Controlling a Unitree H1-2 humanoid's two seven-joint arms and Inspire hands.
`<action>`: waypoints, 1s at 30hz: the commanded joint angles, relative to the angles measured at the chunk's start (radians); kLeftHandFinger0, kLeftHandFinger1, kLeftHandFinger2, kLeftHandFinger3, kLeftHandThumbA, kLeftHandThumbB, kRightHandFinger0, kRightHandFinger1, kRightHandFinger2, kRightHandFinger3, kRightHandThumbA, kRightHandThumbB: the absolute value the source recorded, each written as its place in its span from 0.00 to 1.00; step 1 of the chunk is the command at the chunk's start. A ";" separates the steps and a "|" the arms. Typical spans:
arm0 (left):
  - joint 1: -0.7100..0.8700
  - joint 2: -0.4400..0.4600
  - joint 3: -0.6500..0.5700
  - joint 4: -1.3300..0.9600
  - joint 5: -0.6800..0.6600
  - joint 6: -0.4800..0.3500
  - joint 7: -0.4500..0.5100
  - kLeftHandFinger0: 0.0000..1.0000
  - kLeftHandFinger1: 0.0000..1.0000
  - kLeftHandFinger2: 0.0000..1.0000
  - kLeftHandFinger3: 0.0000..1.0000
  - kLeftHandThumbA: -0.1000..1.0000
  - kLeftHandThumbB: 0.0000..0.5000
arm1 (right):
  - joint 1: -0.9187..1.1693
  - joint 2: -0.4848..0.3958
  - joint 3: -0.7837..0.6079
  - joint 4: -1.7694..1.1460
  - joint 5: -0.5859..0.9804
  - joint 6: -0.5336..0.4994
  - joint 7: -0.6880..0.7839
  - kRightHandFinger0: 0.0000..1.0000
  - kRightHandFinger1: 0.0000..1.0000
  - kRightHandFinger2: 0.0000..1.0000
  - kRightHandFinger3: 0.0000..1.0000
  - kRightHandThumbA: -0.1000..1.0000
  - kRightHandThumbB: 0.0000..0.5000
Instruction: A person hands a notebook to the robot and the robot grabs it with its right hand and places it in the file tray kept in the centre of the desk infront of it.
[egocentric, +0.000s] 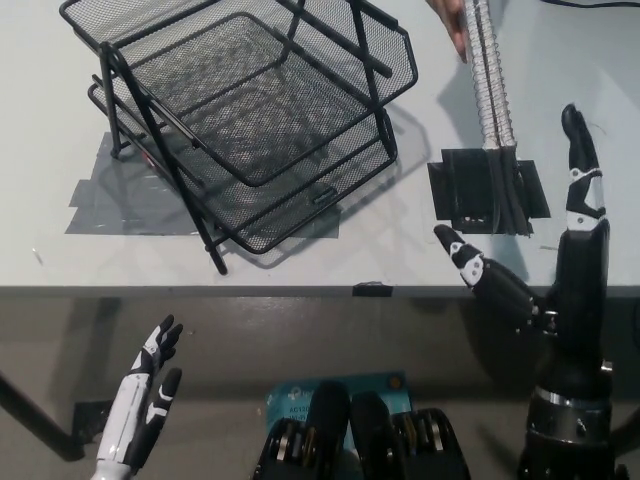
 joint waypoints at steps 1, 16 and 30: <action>-0.010 0.014 0.005 -0.018 0.016 -0.051 0.013 1.00 1.00 1.00 1.00 0.97 0.64 | -0.099 -0.003 -0.011 0.060 -0.118 -0.001 -0.087 1.00 1.00 1.00 1.00 1.00 0.64; -0.016 0.007 0.003 -0.027 0.030 -0.042 0.011 1.00 1.00 1.00 1.00 0.98 0.65 | -0.450 -0.035 -0.042 0.593 -0.039 -0.022 -0.251 1.00 1.00 1.00 1.00 1.00 0.63; -0.024 0.008 0.005 -0.026 0.028 -0.039 0.008 1.00 1.00 1.00 1.00 1.00 0.68 | -0.608 -0.052 -0.080 0.898 0.042 -0.025 -0.382 1.00 1.00 1.00 1.00 0.95 0.57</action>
